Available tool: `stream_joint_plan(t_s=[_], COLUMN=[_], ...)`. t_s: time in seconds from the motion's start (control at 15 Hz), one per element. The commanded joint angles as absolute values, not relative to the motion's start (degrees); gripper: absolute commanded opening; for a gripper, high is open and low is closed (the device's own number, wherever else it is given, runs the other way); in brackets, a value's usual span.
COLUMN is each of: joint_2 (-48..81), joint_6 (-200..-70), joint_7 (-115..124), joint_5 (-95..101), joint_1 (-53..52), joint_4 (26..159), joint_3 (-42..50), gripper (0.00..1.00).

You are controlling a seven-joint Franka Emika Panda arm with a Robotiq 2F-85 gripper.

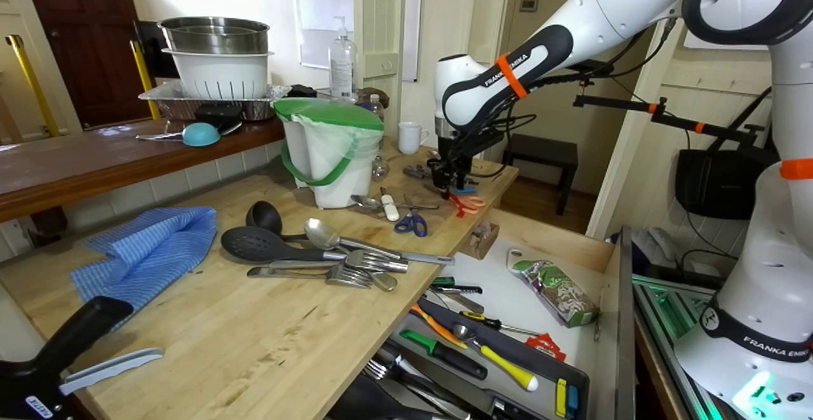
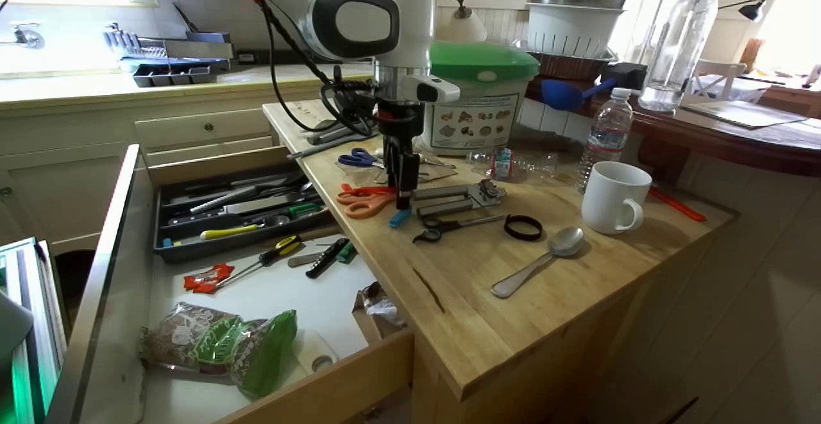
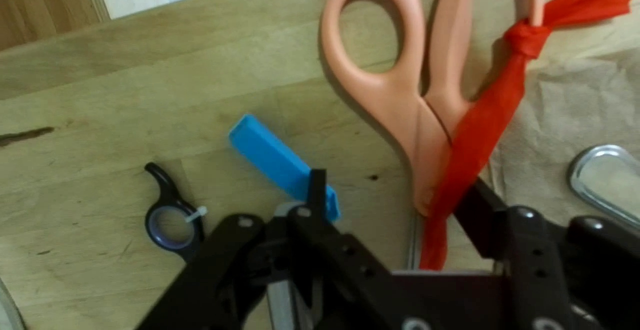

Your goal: Place the peach scissors inside the open cabinet drawer

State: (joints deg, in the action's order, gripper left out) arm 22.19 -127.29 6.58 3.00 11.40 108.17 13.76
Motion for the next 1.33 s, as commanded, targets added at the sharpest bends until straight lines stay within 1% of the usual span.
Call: stream_joint_plan(t_s=[0.0, 0.13, 0.2, 0.27, 0.53, 0.67, 0.73, 0.8, 1.13, 1.2, 1.27], joint_2=[22.4, 22.1, 22.0, 22.0, 21.8, 21.6, 21.3, 21.2, 20.9, 20.8, 20.6], joint_6=[-128.4, -129.6, -130.1, -130.5, -130.9, -130.2, -130.1, -130.1, -130.1, -130.1, -130.3], joint_7=[9.3, 10.5, 11.0, 11.3, 12.8, 14.1, 14.4, 14.4, 13.9, 14.0, 14.6], joint_5=[2.6, 2.6, 2.4, 2.1, 2.5, 3.6, 3.7, 4.1, 3.9, 4.0, 4.2], joint_1=[11.1, 10.8, 10.9, 11.0, 10.8, 10.4, 10.5, 10.6, 11.3, 11.4, 11.4], joint_4=[108.7, 109.3, 109.4, 109.5, 109.5, 109.5, 109.6, 109.7, 110.6, 111.1, 111.5], joint_3=[13.2, 13.1, 13.0, 12.9, 13.1, 13.6, 13.9, 14.1, 14.9, 15.2, 15.6], gripper=[0.64, 0.58, 0.36, 0.36, 0.05, 0.45, 0.46, 0.51, 0.89, 0.98, 1.0])
